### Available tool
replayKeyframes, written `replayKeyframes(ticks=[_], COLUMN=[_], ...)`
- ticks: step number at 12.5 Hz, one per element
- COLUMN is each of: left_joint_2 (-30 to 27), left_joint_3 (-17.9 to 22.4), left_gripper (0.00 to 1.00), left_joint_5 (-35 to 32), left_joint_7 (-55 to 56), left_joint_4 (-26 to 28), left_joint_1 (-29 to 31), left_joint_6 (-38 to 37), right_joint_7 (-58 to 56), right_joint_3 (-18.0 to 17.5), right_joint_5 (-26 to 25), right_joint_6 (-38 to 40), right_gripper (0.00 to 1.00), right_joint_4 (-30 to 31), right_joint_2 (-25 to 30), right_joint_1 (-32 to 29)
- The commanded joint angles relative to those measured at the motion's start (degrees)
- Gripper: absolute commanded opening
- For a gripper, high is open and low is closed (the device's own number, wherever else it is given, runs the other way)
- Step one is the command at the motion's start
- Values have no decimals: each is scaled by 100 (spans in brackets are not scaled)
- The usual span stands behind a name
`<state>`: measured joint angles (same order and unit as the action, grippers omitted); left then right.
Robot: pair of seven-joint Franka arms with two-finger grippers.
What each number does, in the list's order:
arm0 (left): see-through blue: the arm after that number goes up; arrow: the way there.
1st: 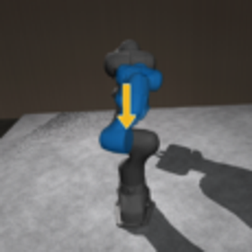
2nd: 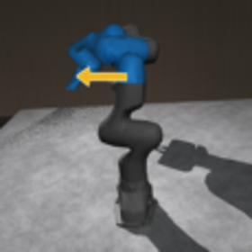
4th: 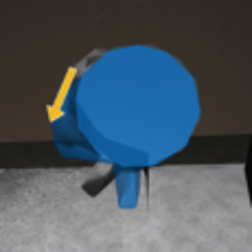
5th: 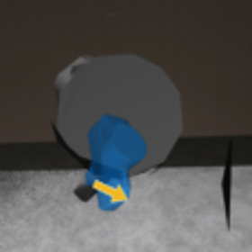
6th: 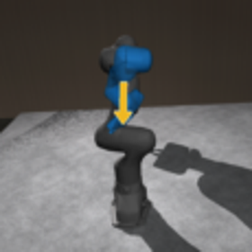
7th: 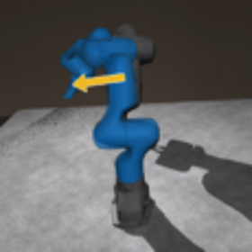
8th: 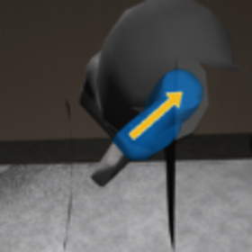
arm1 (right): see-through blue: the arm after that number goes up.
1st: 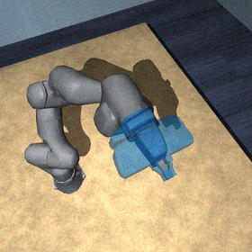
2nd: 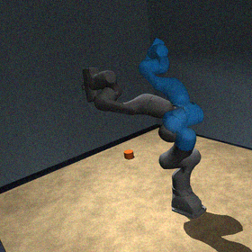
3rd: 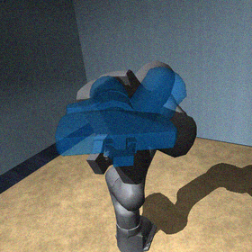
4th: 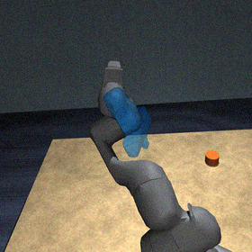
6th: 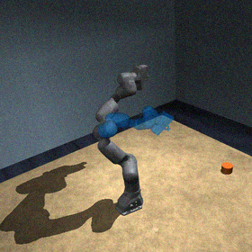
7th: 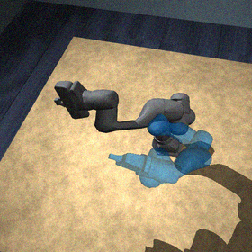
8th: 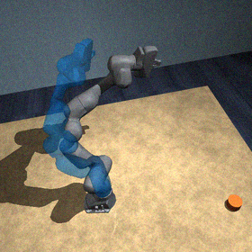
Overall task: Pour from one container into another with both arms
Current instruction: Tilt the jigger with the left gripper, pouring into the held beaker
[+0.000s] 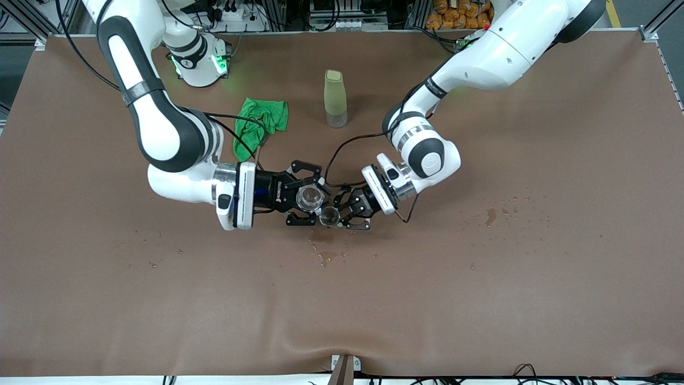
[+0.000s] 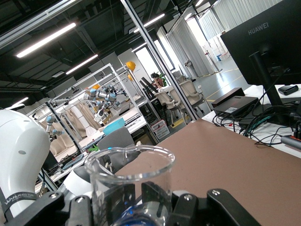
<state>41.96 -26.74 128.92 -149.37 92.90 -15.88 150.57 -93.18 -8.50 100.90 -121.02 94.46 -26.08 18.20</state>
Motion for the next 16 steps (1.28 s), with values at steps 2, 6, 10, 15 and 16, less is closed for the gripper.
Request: replayKeyframes(ticks=[2,6,10,15,16], left_joint_2=[128,119,119,111,111], left_joint_3=[2,2,2,2,2], left_gripper=[0,0,0,0,0], left_joint_5=[213,204,195,177,178], left_joint_7=[-13,110,118,101,101], left_joint_4=[-351,-413,-413,-404,-404], left_joint_1=[-91,-91,-64,-12,-20], left_joint_6=[87,87,87,87,87], right_joint_7=[369,1536,2408,3128,3313], right_joint_3=[-284,-486,-486,-486,-495], right_joint_5=[350,448,448,439,439], right_joint_6=[-53,-71,-88,-106,-106], right_gripper=[0,0,0,0,0], right_joint_4=[274,450,485,485,485], right_joint_2=[208,497,569,525,533], right_joint_1=[-106,-150,-168,-194,-186])
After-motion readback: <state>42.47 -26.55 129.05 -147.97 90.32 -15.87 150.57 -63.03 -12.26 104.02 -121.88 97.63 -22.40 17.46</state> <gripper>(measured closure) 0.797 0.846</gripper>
